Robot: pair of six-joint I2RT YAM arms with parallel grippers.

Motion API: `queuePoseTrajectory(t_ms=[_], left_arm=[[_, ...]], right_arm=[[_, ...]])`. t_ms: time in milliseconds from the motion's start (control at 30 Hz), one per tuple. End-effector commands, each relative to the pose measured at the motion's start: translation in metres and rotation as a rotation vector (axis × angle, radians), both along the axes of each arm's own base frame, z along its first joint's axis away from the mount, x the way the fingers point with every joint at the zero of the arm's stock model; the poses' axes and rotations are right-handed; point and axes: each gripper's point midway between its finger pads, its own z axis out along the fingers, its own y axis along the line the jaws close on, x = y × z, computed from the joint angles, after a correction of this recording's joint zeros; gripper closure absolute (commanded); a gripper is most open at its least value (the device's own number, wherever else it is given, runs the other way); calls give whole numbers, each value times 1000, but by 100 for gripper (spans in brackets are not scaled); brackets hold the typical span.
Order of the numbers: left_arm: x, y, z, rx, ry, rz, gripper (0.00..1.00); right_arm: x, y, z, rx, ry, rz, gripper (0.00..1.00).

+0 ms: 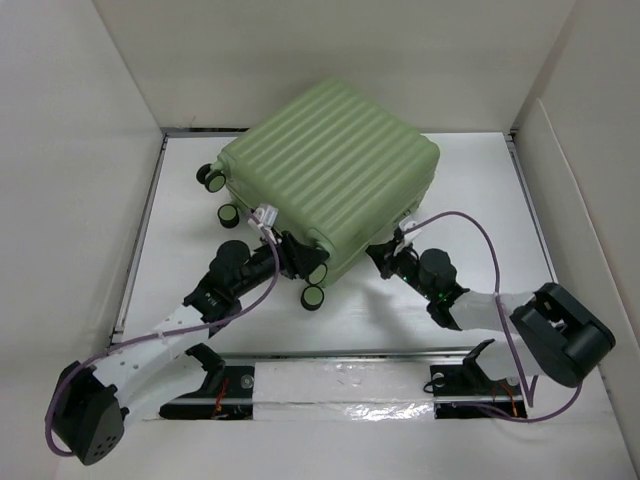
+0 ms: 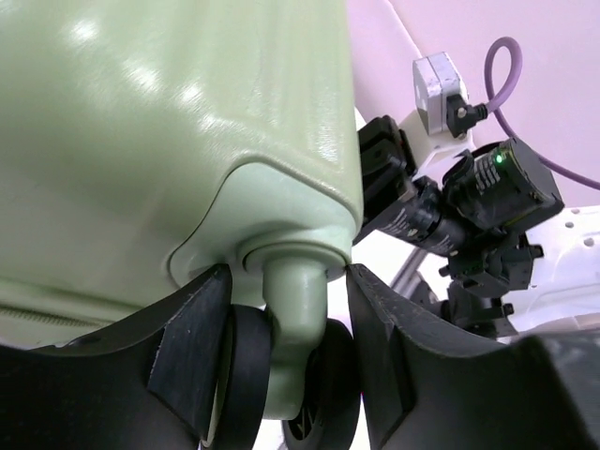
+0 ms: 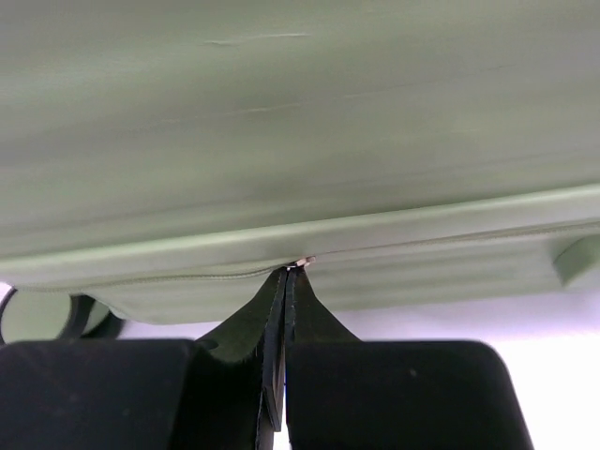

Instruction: Pack the luggage

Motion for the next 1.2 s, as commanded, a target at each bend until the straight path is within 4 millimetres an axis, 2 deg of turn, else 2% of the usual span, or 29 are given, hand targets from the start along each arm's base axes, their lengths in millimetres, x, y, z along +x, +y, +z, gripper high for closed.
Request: queuePoseTrajectory(t_ms=[0,67,100,133,200,233,300,333,367,433,467,500,533,567,633,667,700,733,767,800,833,867,900,933,967,1000,1033,1067,1167], left_arm=[[-5,-40,60,-128,-110,-104,100],[-4,-51,88,-210,-149,-121,100],[-1,-59,87,-235,-115,-138,100],[2,-63,101,-279,-138,-144,100],[13,-75,112,-310,-137,-151,100],[16,-79,122,-343,-137,-158,100],[21,-92,137,-378,-138,-176,100],[25,-96,141,-382,-128,-180,100],[23,-103,159,-416,-121,-201,100],[23,-122,152,-393,-76,-229,100],[22,-129,166,-396,-94,-235,100],[26,-138,162,-380,-83,-216,100],[25,-146,156,-338,-57,-225,100],[23,-151,172,-349,-77,-232,100],[25,-156,168,-320,-56,-244,100],[21,-154,180,-320,-72,-254,100],[26,-148,181,-302,-97,-212,100],[27,-140,184,-296,-115,-179,100],[32,-131,183,-286,-128,-140,100],[36,-117,195,-291,-158,-91,100],[40,-109,192,-262,-156,-66,100],[38,-99,197,-269,-173,-49,100],[43,-89,198,-269,-185,-6,100],[44,-83,196,-256,-202,17,100],[45,-79,185,-236,-191,35,100],[47,-68,185,-237,-197,70,100],[45,-65,181,-245,-200,76,100],[48,-61,163,-230,-176,91,100],[56,-62,150,-224,-153,74,100]], right_arm=[[-30,30,30,23,-51,86,100],[-48,42,39,31,-52,121,100],[-73,59,41,34,-44,189,100],[-84,67,42,40,-28,214,100],[-99,78,49,64,-24,212,100],[-122,94,57,92,-25,269,100],[-128,102,59,108,-24,216,100],[-144,113,69,143,-43,244,100],[-140,113,73,164,-51,185,100],[-141,121,81,227,-90,161,100],[-147,126,85,258,-109,168,100],[-150,128,90,293,-129,159,100],[-150,122,110,396,-165,135,100],[-154,126,99,388,-167,150,100],[-160,130,94,383,-164,158,100],[-161,129,93,374,-163,139,100],[-174,128,91,363,-160,158,100],[-177,125,85,330,-157,150,100],[-173,116,78,310,-135,93,100],[-174,107,86,329,-121,82,100],[-176,98,62,263,-75,86,100],[-171,87,55,250,-48,48,100],[-166,74,61,271,-35,22,100],[-154,57,31,184,4,-22,100],[-148,47,24,173,30,-49,100],[-141,37,18,155,48,-68,100],[-127,20,15,136,64,-111,100],[-129,16,11,128,75,-84,100],[-134,10,20,148,70,-22,100]])
